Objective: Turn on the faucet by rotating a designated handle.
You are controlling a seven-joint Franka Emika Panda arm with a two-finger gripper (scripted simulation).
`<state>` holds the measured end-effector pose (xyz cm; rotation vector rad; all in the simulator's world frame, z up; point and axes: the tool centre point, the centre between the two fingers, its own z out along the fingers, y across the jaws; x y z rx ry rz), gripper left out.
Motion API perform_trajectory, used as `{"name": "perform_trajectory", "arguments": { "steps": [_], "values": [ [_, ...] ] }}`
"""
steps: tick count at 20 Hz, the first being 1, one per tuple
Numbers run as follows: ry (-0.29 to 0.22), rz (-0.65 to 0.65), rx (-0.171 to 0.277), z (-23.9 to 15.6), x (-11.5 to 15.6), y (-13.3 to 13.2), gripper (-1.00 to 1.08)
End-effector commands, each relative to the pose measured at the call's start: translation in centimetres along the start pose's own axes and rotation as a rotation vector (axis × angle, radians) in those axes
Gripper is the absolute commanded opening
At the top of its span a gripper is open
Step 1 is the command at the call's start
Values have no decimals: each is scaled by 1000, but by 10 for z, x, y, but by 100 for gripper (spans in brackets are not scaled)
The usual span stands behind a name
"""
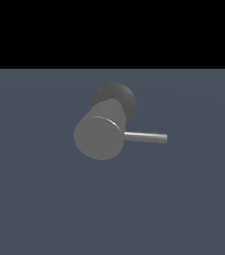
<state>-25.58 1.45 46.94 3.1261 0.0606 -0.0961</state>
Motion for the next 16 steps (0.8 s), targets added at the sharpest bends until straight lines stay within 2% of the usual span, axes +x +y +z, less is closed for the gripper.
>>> {"name": "perform_trajectory", "arguments": {
  "steps": [1, 5, 9, 13, 16],
  "values": [
    [0, 0, 0, 0, 0, 0, -100],
    [-4, -2, 17, 2, 2, 1, -100],
    [1, -8, 62, 4, 4, 1, -100],
    [24, -18, 132, 0, 4, -1, -100],
    [48, -29, 207, -5, 5, -3, -100]
  ]
}}
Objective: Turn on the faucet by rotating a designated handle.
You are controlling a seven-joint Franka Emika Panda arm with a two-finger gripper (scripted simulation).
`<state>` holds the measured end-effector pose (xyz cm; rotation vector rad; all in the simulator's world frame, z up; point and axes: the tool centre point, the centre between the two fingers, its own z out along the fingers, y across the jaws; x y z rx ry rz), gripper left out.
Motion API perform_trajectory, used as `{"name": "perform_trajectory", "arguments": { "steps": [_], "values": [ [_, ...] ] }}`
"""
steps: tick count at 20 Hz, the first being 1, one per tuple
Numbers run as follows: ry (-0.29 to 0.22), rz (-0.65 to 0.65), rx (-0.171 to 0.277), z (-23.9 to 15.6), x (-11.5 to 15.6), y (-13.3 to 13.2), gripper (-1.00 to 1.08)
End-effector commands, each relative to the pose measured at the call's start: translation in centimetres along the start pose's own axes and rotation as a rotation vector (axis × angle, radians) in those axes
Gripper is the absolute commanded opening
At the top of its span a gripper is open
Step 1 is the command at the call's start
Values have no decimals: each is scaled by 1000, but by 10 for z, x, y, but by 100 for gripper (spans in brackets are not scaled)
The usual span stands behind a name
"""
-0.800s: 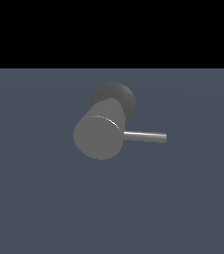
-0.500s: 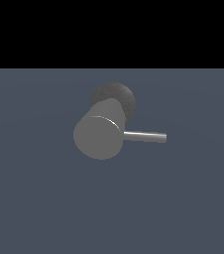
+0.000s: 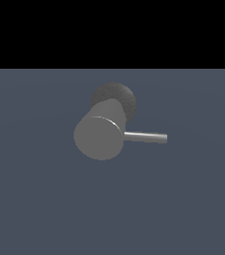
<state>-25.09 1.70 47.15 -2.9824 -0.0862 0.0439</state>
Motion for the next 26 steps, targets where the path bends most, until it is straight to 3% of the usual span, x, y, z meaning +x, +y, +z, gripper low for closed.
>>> {"name": "perform_trajectory", "arguments": {
  "steps": [1, 5, 16, 21, 26],
  "values": [
    [22, -10, 66, -4, 1, -2, -100],
    [70, -30, 204, -13, 3, -6, -100],
    [232, -76, 642, -52, 11, -7, -100],
    [284, -81, 780, -66, 15, -2, -100],
    [319, -80, 871, -75, 17, 3, -100]
  ]
}}
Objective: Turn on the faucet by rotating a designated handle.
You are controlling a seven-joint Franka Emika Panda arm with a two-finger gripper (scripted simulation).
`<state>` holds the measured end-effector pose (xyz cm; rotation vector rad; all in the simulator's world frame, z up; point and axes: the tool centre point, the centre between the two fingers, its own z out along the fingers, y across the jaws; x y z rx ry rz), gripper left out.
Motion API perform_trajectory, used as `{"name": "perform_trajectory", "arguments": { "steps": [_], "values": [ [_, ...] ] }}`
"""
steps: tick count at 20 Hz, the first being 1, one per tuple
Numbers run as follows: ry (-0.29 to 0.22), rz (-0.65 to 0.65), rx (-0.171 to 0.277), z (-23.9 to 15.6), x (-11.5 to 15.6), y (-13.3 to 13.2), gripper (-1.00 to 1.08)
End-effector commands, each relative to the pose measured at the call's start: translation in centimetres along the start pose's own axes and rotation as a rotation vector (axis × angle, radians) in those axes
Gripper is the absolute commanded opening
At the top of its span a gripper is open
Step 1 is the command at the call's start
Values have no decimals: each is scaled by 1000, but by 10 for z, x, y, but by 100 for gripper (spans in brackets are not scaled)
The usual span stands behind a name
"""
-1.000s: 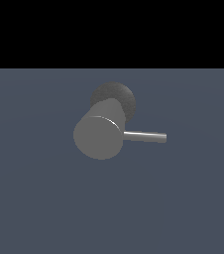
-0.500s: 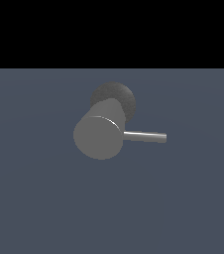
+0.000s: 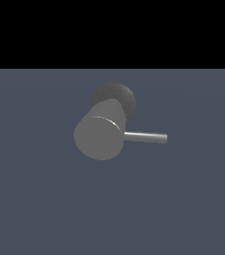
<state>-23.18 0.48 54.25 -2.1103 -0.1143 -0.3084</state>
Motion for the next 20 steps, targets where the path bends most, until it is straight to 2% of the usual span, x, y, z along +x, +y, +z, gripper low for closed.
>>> {"name": "perform_trajectory", "arguments": {
  "steps": [1, 7, 14, 20],
  "values": [
    [18, -3, 40, -4, 2, -1, -100],
    [36, 1, 84, -8, 5, -2, -100],
    [27, 55, 87, -2, 12, 3, -100],
    [61, 96, 97, -13, 15, 6, -100]
  ]
}}
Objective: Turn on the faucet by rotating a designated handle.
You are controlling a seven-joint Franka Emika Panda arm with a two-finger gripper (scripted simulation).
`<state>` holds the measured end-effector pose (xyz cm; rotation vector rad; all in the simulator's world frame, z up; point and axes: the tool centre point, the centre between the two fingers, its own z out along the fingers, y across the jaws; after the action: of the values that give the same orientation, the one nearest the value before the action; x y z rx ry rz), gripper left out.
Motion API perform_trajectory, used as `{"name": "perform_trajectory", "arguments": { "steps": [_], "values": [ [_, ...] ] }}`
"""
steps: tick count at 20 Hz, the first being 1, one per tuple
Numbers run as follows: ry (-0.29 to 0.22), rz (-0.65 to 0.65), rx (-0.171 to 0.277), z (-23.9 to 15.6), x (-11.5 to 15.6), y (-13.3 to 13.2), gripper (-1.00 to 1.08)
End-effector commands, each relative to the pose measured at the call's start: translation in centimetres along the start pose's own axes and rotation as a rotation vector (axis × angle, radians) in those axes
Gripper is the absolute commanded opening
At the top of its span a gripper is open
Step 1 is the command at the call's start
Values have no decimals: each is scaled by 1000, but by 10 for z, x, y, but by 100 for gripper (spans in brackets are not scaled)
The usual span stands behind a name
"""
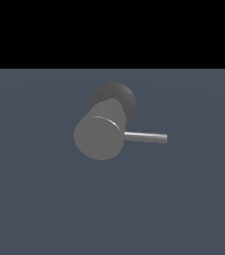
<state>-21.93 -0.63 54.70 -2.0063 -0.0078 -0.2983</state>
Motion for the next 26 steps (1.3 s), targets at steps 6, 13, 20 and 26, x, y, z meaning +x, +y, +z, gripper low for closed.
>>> {"name": "perform_trajectory", "arguments": {
  "steps": [6, 13, 20, 26],
  "values": [
    [65, 27, -2, -17, 10, 10, -100],
    [115, 51, 8, -40, 13, 11, -100],
    [157, 98, -9, -52, 22, 26, -100],
    [215, 147, -33, -68, 27, 47, -100]
  ]
}}
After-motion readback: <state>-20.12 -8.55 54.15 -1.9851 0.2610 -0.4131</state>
